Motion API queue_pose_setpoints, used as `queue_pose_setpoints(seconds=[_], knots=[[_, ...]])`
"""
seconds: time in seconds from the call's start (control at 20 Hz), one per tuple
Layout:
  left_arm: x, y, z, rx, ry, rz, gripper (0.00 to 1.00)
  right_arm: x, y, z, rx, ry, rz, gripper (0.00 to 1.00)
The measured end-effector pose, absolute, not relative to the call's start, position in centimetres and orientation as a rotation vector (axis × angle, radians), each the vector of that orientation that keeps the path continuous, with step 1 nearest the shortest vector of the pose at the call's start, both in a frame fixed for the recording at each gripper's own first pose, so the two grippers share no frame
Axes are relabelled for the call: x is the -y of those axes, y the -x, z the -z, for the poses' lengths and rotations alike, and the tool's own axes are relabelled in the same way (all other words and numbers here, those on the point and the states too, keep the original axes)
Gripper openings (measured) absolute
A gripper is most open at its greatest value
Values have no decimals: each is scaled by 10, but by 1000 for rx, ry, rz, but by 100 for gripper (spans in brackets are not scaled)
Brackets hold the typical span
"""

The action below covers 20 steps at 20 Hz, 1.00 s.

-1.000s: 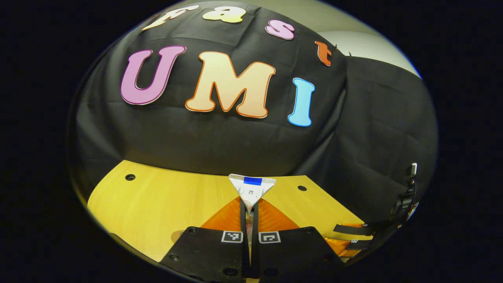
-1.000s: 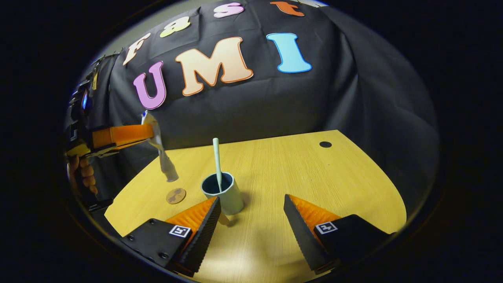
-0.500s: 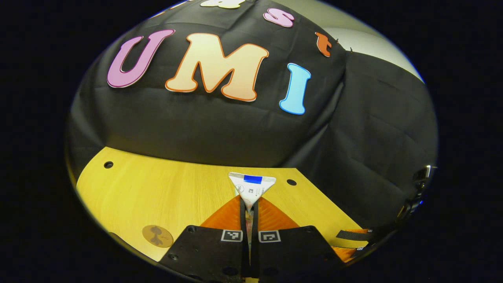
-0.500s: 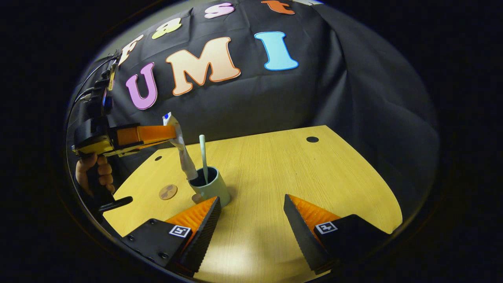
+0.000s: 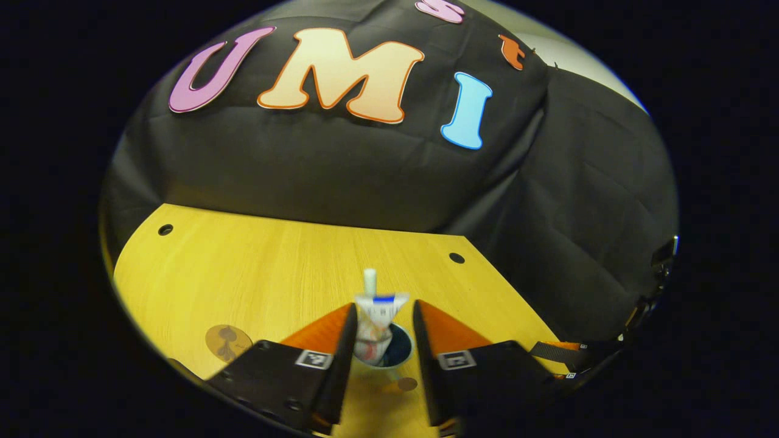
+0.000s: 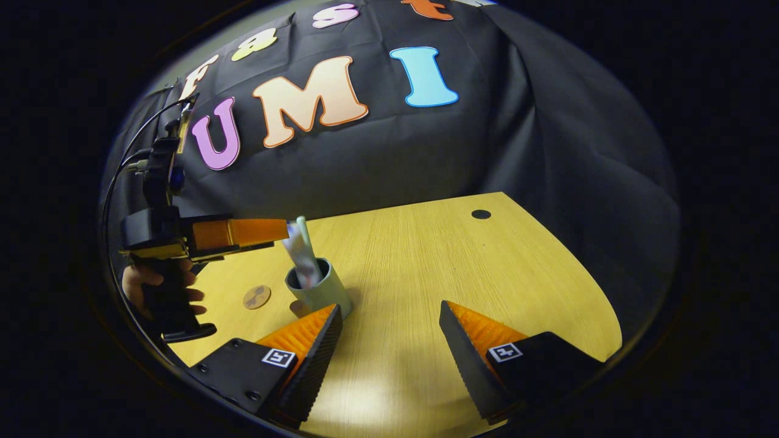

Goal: Put the toothbrush and toothpaste on the desktop into the cup, then pick up the cup and place it on the coaster on the desktop.

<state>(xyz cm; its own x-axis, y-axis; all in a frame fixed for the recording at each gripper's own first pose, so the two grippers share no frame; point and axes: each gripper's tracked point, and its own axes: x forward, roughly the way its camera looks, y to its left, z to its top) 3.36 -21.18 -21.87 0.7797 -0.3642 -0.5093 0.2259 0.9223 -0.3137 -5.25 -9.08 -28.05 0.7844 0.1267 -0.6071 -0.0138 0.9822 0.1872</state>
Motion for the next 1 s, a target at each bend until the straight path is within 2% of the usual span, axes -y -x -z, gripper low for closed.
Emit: queue_pose_setpoints(seconds=[0.15,0.5,0.55,0.65,1.0], knots=[[200,-24,223,-607,214,279,97,85,48,280,-674,-185,-102,99],[147,-1,207,-521,138,134,95,48,37,286,-778,-200,-220,99],[136,5,206,-506,111,111,95,42,37,288,-808,-186,-244,95],[115,16,199,-476,77,66,95,30,36,291,-865,-150,-289,99],[36,53,202,-494,18,-31,95,-18,26,307,-1057,-65,-348,99]])
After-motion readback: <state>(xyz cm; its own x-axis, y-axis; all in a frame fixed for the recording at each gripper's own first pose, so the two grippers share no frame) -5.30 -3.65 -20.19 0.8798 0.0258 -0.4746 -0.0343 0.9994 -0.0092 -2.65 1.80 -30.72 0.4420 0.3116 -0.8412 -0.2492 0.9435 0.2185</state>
